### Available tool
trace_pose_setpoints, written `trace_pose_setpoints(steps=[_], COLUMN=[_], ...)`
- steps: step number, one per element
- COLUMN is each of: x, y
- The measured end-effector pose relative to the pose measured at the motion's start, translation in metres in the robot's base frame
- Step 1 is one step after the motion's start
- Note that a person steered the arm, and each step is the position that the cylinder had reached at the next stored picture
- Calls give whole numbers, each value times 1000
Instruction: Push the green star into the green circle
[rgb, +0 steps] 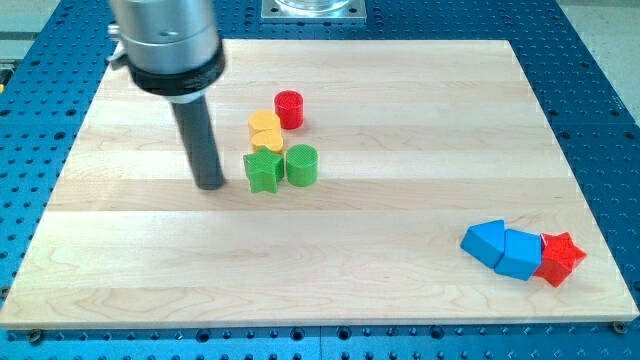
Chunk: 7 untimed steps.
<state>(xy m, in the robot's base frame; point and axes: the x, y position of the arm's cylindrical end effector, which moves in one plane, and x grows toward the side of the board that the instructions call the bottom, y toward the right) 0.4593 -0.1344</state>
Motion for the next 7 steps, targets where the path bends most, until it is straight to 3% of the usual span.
trace_pose_setpoints(steps=[2,5,6,7], x=[8,20,13,-12], y=[60,73,65,-12])
